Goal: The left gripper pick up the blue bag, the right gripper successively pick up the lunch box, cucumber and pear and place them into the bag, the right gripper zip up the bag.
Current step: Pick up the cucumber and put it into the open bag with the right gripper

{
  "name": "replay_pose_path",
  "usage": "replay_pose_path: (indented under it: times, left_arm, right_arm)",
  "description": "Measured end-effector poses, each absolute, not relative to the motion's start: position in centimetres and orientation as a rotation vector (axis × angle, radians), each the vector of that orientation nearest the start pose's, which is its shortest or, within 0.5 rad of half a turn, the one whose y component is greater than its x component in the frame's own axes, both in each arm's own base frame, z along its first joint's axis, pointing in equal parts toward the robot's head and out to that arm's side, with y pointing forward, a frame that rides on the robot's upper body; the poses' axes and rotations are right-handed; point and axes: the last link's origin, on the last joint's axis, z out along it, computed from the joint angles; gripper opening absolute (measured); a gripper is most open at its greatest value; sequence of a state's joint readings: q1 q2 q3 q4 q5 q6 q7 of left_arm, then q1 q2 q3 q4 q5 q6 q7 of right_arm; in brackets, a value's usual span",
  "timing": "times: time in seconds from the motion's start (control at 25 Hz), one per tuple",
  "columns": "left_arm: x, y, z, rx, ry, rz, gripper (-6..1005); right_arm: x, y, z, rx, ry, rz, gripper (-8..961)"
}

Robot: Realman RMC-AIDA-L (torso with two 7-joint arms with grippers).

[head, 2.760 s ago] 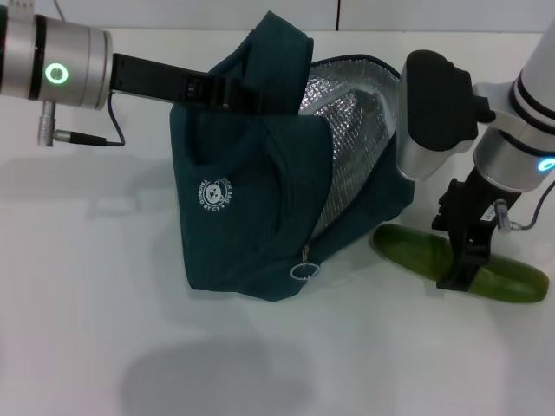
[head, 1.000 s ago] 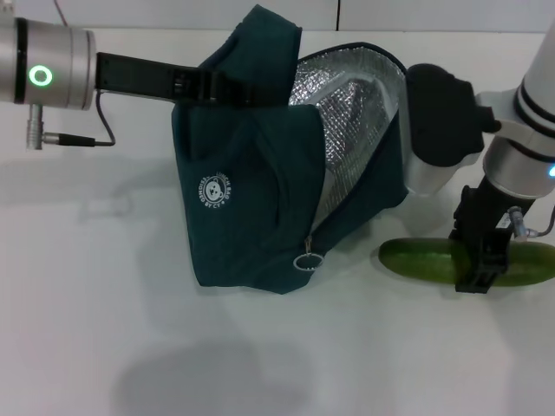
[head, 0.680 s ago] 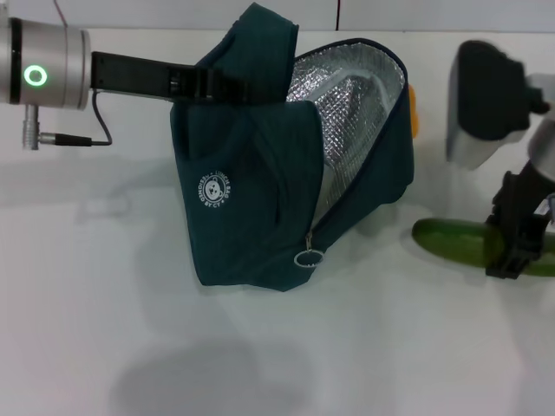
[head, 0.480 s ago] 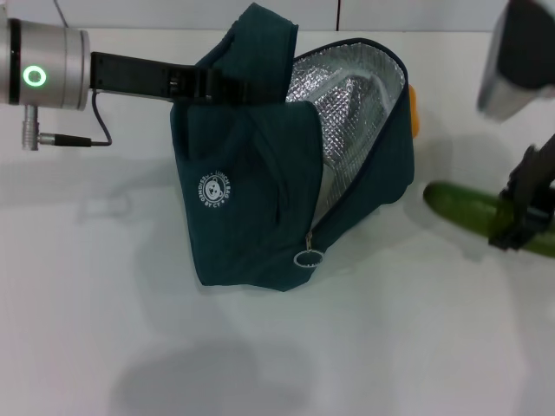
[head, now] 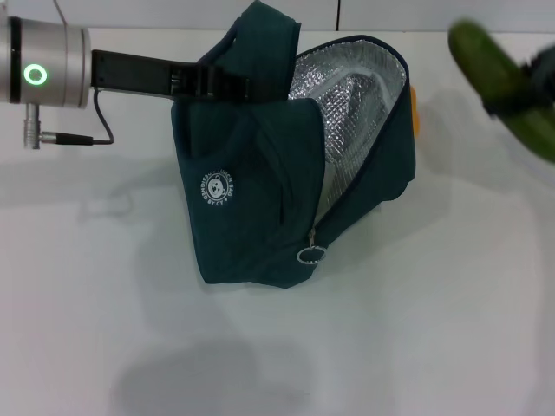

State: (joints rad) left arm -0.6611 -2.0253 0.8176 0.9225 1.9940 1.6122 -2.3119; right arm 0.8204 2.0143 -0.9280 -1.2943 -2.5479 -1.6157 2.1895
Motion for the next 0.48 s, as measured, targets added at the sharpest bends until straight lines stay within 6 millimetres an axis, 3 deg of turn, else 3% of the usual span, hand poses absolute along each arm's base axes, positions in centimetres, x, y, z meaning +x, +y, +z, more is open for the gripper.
replay_pose_path:
  times: [0.24,0.48]
  left_arm:
    - [-18.7,37.6,4.4,-2.653,-1.377,-0.667,43]
    - [-18.4,37.7,4.2,-2.666,-1.369,-0.665,44]
  right_arm:
    - [11.2,41.1,10.6,-2.612,0.450,0.284,671]
    - [9.1,41.5,9.7,-2.603,0.248,0.596,676]
